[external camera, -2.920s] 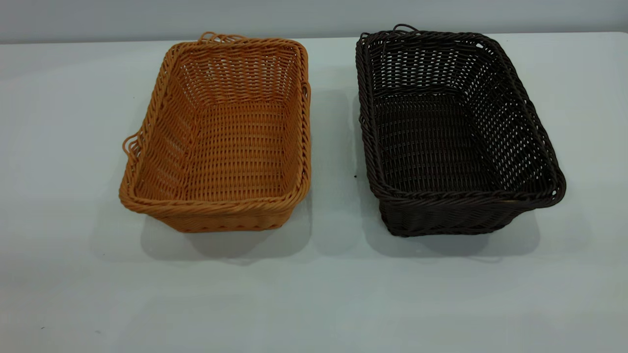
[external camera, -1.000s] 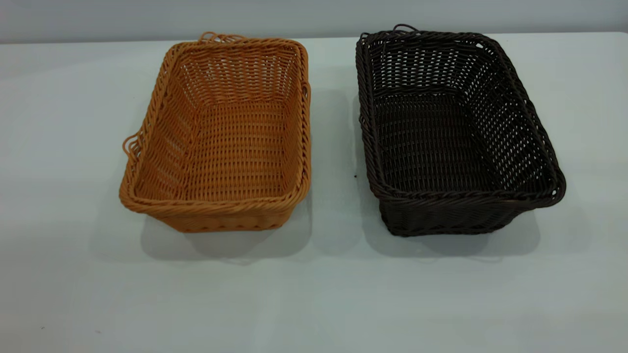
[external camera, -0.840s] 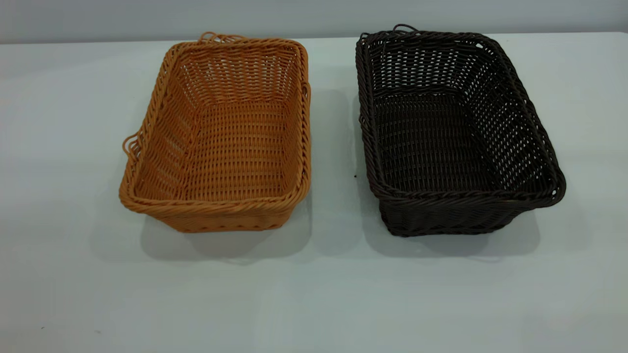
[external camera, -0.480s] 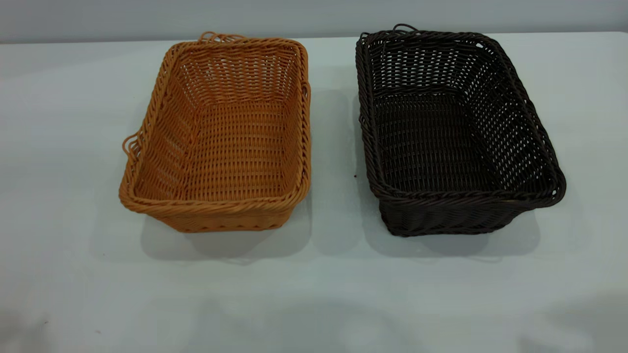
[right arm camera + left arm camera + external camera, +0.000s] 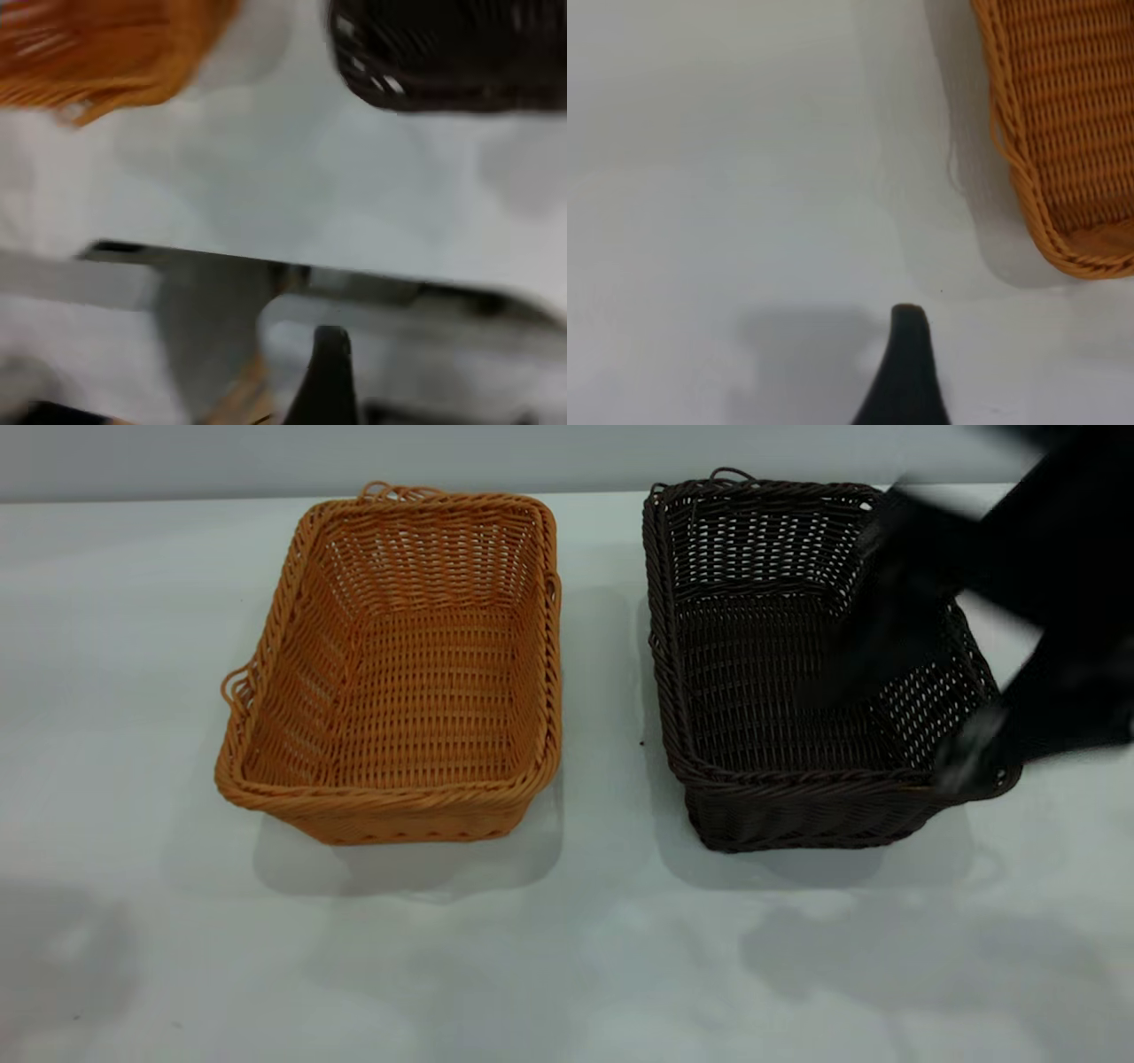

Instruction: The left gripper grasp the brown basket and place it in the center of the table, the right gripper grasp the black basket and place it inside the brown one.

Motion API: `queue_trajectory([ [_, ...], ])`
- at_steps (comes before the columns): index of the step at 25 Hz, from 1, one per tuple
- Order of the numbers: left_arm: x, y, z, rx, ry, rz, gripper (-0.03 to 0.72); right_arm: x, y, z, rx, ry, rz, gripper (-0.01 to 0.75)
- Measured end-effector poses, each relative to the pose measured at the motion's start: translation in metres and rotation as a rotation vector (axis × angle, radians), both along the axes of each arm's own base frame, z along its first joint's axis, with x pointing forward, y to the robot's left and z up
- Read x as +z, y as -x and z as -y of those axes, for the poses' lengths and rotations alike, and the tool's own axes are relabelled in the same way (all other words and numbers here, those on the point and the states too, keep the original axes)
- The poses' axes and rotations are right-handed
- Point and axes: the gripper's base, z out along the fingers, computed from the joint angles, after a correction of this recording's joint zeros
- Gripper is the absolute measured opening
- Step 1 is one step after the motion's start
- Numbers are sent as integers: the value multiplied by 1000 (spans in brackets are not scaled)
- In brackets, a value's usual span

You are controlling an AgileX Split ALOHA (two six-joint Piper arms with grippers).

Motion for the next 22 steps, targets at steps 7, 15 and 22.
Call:
queue_trajectory([
  [7,9,-9,-1,12,-4,82,573,-53,-13,-13,-493,-121,-315,594],
  [15,10,-10,-1,12,-5,92,573,-83,-39,-7,-901,-143,-308,594],
  [22,0,-21,-1,12,-2,24,573,-114,-43,2,-1054,-14,-334,594],
])
